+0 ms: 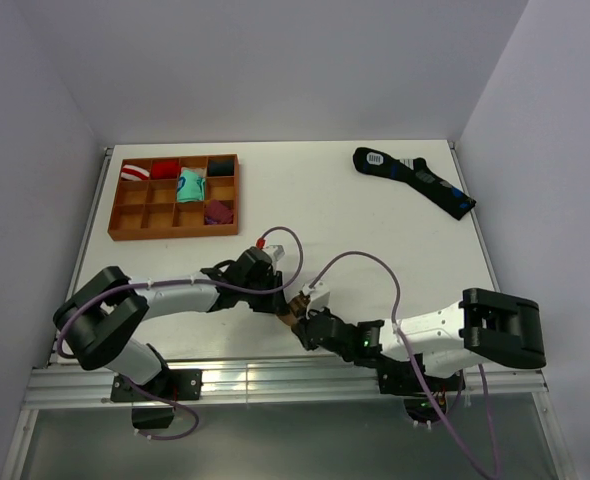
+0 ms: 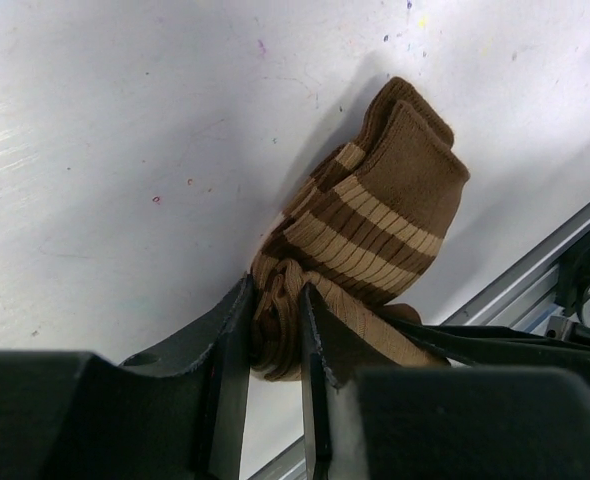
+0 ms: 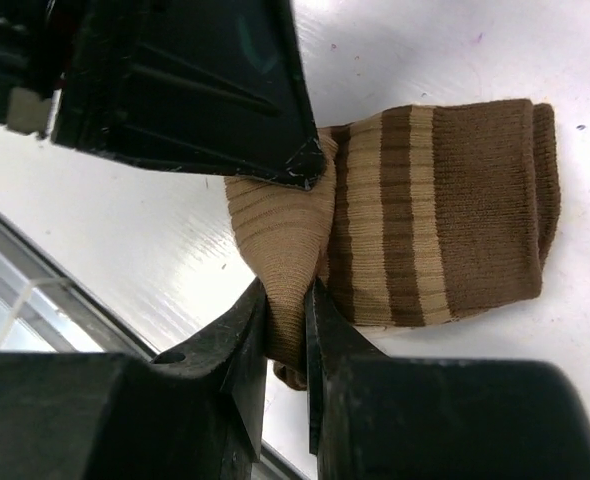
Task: Roll the socks
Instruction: Roll the sock at the center of the board.
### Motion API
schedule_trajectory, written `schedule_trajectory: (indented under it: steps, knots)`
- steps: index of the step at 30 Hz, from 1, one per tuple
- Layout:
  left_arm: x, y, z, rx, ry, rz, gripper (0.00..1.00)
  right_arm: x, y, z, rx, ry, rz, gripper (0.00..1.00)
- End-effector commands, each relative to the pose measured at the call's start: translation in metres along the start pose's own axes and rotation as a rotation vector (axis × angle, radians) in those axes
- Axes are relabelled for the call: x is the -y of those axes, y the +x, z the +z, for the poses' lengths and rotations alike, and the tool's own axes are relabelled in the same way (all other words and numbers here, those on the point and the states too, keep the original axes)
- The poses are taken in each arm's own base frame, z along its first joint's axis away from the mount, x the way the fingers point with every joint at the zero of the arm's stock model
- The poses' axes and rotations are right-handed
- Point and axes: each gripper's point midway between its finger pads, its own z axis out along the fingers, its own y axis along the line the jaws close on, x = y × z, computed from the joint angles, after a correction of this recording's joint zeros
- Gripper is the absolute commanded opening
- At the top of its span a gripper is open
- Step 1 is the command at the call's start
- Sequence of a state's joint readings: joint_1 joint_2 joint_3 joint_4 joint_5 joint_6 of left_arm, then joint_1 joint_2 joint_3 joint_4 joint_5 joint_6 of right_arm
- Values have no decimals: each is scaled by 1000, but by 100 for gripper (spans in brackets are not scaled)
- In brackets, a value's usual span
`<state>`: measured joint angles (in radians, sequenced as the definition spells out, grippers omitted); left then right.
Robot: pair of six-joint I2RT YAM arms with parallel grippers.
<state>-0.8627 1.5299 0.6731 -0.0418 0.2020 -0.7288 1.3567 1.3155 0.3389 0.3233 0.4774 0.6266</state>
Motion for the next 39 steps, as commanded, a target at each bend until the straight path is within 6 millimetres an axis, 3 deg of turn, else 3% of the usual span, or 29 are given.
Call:
schedule_trajectory:
  steps: [1,6,15,22,31,39]
  knots:
    - [-27,16,-3,-2,-107,-53,28,8,11,-2,-48,-19,67,8]
    - [-32,-2,-11,105,-154,-88,30,27,10,-1,-77,22,161,8]
    - [-33,-15,-21,182,-167,-126,29,26,20,-3,-194,-51,274,8]
    - [-27,-22,-25,241,-116,-124,39,39,25,-4,-281,-88,394,8]
    - [3,-44,-43,413,88,-59,49,32,35,-6,-380,-181,507,8]
    - [9,-44,-51,492,185,17,53,37,38,-9,-426,-199,569,8]
